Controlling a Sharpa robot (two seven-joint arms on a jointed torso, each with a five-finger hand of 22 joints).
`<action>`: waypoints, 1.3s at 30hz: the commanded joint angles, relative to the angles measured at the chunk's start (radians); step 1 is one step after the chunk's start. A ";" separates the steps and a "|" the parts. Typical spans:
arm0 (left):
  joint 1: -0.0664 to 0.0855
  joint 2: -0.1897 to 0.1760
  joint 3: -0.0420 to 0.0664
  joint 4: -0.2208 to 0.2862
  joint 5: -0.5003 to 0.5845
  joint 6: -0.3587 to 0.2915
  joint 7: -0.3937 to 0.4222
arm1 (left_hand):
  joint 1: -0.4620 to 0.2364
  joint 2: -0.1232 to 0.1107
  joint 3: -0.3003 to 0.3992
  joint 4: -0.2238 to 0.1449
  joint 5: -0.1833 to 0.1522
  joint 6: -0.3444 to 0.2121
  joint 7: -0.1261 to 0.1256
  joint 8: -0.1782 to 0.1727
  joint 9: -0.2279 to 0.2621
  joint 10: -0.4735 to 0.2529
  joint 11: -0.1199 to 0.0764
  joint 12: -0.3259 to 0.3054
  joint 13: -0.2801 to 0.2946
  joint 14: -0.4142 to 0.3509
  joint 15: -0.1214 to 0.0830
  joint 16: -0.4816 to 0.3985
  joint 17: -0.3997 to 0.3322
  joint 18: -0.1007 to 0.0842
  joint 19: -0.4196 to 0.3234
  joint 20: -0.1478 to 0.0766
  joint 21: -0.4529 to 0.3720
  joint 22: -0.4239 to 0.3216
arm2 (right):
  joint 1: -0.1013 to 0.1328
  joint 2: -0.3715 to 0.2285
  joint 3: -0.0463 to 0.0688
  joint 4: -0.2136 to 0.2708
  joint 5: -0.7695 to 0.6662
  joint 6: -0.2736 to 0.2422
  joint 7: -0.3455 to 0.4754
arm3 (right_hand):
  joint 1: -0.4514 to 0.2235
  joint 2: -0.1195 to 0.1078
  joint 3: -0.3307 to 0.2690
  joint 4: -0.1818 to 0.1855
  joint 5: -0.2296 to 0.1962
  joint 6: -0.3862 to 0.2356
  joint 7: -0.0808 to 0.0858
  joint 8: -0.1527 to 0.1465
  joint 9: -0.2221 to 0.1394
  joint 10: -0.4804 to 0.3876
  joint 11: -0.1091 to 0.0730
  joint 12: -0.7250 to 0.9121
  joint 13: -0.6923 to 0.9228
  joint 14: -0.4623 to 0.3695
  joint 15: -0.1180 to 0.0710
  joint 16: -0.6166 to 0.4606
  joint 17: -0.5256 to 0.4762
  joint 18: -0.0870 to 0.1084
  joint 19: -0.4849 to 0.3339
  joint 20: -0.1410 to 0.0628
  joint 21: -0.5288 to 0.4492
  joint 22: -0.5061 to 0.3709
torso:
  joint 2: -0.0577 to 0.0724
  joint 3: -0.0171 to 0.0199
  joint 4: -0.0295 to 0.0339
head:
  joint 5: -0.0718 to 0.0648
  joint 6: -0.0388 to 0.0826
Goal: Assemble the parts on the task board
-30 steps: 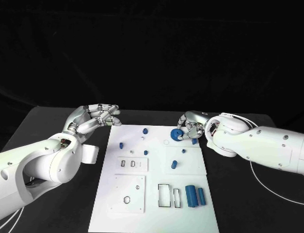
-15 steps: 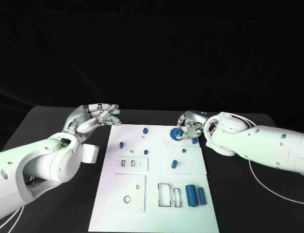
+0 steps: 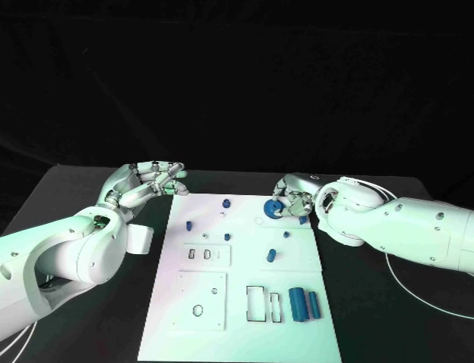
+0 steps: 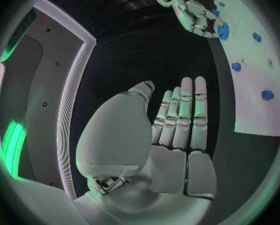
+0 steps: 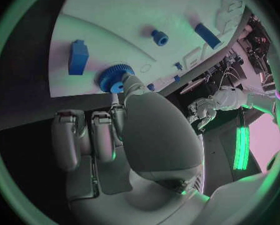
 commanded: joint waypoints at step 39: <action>0.001 0.010 0.001 0.001 0.000 0.016 0.000 | -0.002 -0.008 0.010 0.002 -0.006 -0.009 0.003 -0.004 -0.002 -0.001 0.002 -0.009 0.000 -0.012 0.000 0.008 0.005 0.010 -0.012 0.002 0.009 0.003 | -0.014 0.143 -0.008 0.107 -0.302 -0.158 -0.110 | -0.094 -0.089 0.238 -0.012 -0.032 0.080 -0.032 -0.002 -0.003 0.033 -0.004 0.021 0.052 0.087 -0.010 0.008 0.177 -0.027 0.057 -0.013 0.025 0.207 | 0.000 -0.0010 0.0043 | 0.007 0.004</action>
